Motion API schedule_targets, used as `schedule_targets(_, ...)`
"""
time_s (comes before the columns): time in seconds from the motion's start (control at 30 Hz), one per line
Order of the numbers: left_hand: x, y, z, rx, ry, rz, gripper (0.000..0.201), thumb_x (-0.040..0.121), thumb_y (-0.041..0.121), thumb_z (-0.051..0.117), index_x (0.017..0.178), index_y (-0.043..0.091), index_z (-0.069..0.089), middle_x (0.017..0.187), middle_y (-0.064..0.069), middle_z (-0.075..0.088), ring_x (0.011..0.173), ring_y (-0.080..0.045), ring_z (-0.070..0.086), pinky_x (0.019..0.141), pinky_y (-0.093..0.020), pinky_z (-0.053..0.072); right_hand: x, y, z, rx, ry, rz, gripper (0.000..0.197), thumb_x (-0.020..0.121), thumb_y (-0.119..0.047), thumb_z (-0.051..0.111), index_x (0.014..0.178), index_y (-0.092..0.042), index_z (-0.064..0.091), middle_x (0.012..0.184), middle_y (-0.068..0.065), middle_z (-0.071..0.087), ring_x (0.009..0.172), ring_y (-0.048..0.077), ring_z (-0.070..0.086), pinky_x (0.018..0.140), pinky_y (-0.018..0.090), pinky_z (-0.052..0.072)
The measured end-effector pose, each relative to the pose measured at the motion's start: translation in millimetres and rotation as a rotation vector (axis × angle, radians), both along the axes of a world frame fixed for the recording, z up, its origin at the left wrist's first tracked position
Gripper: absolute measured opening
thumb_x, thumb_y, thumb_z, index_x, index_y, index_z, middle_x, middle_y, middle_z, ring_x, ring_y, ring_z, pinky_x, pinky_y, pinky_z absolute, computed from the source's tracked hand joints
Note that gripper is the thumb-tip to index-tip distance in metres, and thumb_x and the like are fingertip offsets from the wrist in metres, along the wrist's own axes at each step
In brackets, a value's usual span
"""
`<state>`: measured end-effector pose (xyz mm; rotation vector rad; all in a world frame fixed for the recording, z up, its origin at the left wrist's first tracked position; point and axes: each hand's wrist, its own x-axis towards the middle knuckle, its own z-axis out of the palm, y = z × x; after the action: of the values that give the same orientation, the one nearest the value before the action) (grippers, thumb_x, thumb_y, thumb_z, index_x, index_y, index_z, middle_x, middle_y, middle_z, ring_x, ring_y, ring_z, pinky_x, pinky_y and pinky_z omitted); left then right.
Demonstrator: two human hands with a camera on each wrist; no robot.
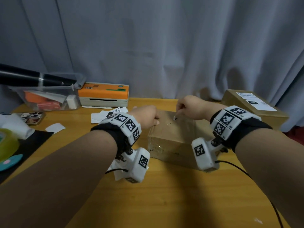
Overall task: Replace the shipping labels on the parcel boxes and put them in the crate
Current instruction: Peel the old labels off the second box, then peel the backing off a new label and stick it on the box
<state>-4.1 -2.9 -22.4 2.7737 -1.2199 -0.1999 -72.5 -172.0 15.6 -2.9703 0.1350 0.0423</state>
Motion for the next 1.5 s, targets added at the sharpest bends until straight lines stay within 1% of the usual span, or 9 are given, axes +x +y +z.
schedule_targets(0.27, -12, 8, -6, -0.005, 0.114, 0.034, 0.046, 0.100, 0.030, 0.038, 0.145, 0.022, 0.034, 0.146, -0.003, 0.041, 0.133, -0.025, 0.039, 0.111, -0.046, 0.031, -20, 3, 1, 0.005, -0.059, -0.023, 0.011, 0.088, -0.011, 0.057, 0.091, -0.009, 0.068, 0.094, 0.007, 0.066, 0.089, 0.020, 0.058, 0.072, 0.026, 0.042)
schedule_targets(0.37, -18, 15, -14, -0.110, 0.171, 0.043, 0.049, 0.100, 0.031, 0.038, 0.147, 0.026, 0.024, 0.140, -0.003, 0.048, 0.125, -0.025, 0.048, 0.104, -0.045, 0.039, -27, 13, 13, 0.058, -0.176, -0.035, 0.018, 0.088, -0.007, 0.054, 0.092, -0.006, 0.071, 0.098, 0.011, 0.070, 0.094, 0.025, 0.062, 0.075, 0.026, 0.042)
schedule_targets(0.53, -31, 25, -11, -0.339, 0.018, 0.068, 0.050, 0.095, 0.028, 0.051, 0.142, 0.023, 0.035, 0.140, -0.001, 0.049, 0.127, -0.020, 0.049, 0.104, -0.036, 0.039, -44, 41, 29, 0.295, -0.174, 0.020, 0.013, 0.082, -0.015, 0.071, 0.071, -0.017, 0.065, 0.078, 0.008, 0.066, 0.068, 0.018, 0.058, 0.069, 0.033, 0.052)
schedule_targets(0.7, -23, 66, -9, -0.391, -0.040, 0.127, 0.040, 0.094, 0.028, 0.052, 0.133, 0.020, 0.047, 0.138, 0.001, 0.050, 0.125, -0.019, 0.048, 0.103, -0.035, 0.040, -51, 82, 13, 0.319, -0.119, 0.105, 0.013, 0.080, -0.024, 0.074, 0.078, -0.012, 0.070, 0.070, 0.002, 0.064, 0.056, 0.008, 0.051, 0.055, 0.019, 0.043)
schedule_targets(0.8, -24, 91, -18, -0.388, -0.041, 0.172, 0.037, 0.095, 0.029, 0.051, 0.130, 0.019, 0.050, 0.135, 0.001, 0.053, 0.124, -0.019, 0.049, 0.101, -0.035, 0.040, -46, 109, -11, 0.260, -0.033, 0.156, 0.013, 0.083, -0.025, 0.071, 0.084, -0.012, 0.069, 0.077, 0.000, 0.064, 0.065, 0.009, 0.052, 0.054, 0.017, 0.039)
schedule_targets(0.93, -24, 113, -38, -0.343, -0.015, 0.237, 0.035, 0.095, 0.032, 0.050, 0.128, 0.019, 0.052, 0.134, 0.000, 0.054, 0.123, -0.019, 0.051, 0.102, -0.039, 0.041, -33, 141, -58, 0.115, 0.121, 0.186, 0.023, 0.087, -0.023, 0.067, 0.100, -0.005, 0.067, 0.101, 0.009, 0.067, 0.085, 0.019, 0.056, 0.070, 0.027, 0.043)
schedule_targets(1.1, -26, 128, -51, -0.317, 0.005, 0.262, 0.035, 0.095, 0.031, 0.049, 0.128, 0.018, 0.052, 0.135, 0.000, 0.053, 0.122, -0.019, 0.050, 0.102, -0.038, 0.041, -26, 154, -99, -0.045, 0.216, 0.195, 0.015, 0.090, -0.012, 0.058, 0.102, -0.004, 0.063, 0.106, 0.012, 0.066, 0.090, 0.025, 0.059, 0.070, 0.027, 0.044)
schedule_targets(1.3, -11, 138, -55, -0.310, 0.008, 0.316, 0.034, 0.094, 0.032, 0.051, 0.126, 0.019, 0.054, 0.134, -0.002, 0.053, 0.120, -0.021, 0.051, 0.102, -0.039, 0.041, -19, 144, -103, 0.072, 0.248, 0.195, 0.057, 0.084, -0.020, 0.068, 0.135, -0.022, 0.042, 0.123, 0.005, 0.055, 0.107, 0.025, 0.055, 0.078, 0.028, 0.043)
schedule_targets(1.5, 22, 140, -38, -0.299, 0.008, 0.349, 0.032, 0.095, 0.023, 0.052, 0.124, 0.011, 0.056, 0.133, -0.007, 0.055, 0.121, -0.023, 0.051, 0.096, -0.028, 0.038, 0, 143, -69, 0.210, 0.092, 0.186, 0.038, 0.094, -0.009, 0.050, 0.132, -0.017, 0.050, 0.124, 0.008, 0.057, 0.102, 0.021, 0.056, 0.075, 0.025, 0.042)
